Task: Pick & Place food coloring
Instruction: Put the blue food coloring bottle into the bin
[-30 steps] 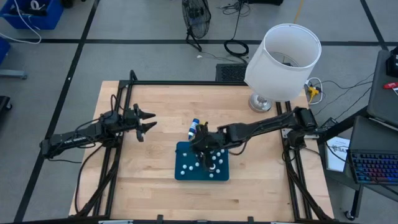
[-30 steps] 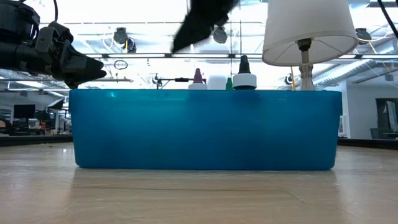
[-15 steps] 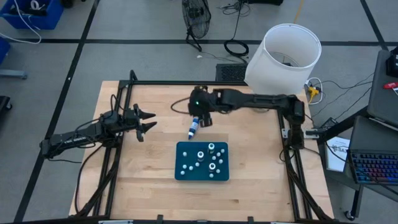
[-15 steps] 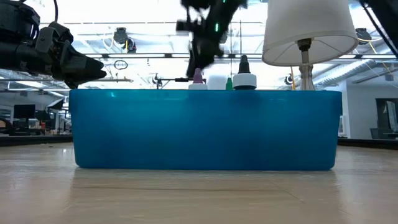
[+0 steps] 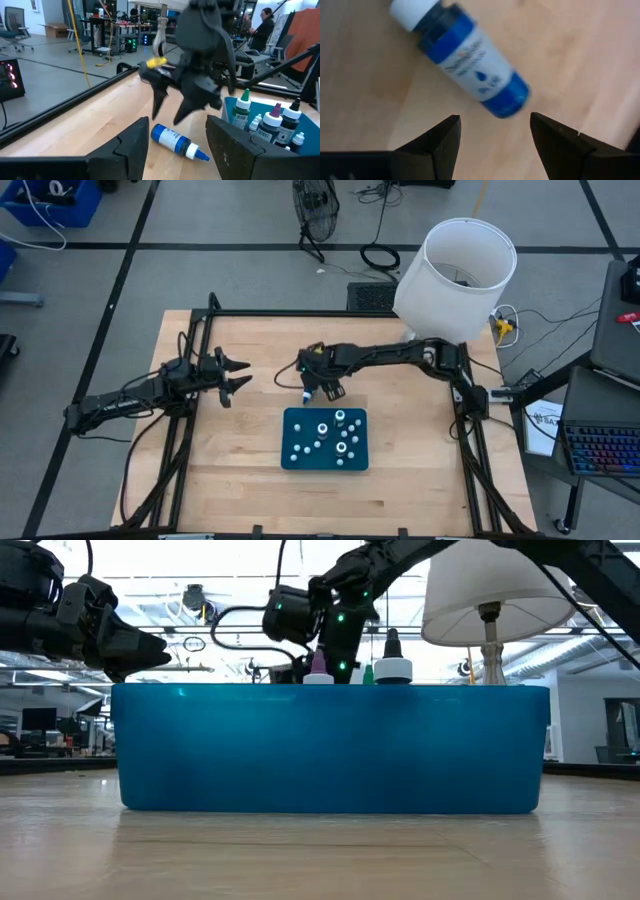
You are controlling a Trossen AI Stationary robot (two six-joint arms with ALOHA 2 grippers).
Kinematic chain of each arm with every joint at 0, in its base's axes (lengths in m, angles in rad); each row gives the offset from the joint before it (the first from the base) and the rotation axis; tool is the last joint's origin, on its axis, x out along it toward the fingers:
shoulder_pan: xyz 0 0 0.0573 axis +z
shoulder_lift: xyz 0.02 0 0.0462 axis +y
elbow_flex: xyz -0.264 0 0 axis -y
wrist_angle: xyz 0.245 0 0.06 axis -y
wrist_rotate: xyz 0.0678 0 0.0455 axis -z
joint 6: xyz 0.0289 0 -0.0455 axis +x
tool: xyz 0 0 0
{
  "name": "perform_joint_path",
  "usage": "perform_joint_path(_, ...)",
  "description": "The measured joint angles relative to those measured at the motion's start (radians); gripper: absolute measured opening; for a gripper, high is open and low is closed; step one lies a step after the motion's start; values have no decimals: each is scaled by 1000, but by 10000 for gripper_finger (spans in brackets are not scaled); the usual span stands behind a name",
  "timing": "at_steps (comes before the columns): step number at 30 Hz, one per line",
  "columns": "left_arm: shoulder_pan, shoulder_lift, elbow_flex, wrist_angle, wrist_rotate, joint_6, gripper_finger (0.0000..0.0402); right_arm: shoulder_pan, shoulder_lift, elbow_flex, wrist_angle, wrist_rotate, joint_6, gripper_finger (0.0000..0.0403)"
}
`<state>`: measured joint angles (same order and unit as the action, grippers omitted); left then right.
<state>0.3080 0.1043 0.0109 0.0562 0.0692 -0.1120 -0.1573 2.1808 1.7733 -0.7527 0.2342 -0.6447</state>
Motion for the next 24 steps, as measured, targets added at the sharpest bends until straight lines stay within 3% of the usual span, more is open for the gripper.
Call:
perform_joint_path(15, 0, 0, 0, -1, 0, 0, 206, 23, 27, 0, 99, 53, -121, 228)
perform_joint_path(20, 0, 0, 0, -1, 0, 0, 204, 13, 27, -13, 122, -59, -103, 228)
perform_joint_path(24, 0, 0, 0, -1, 0, 0, 196, 11, 27, -39, 148, -80, -90, 228)
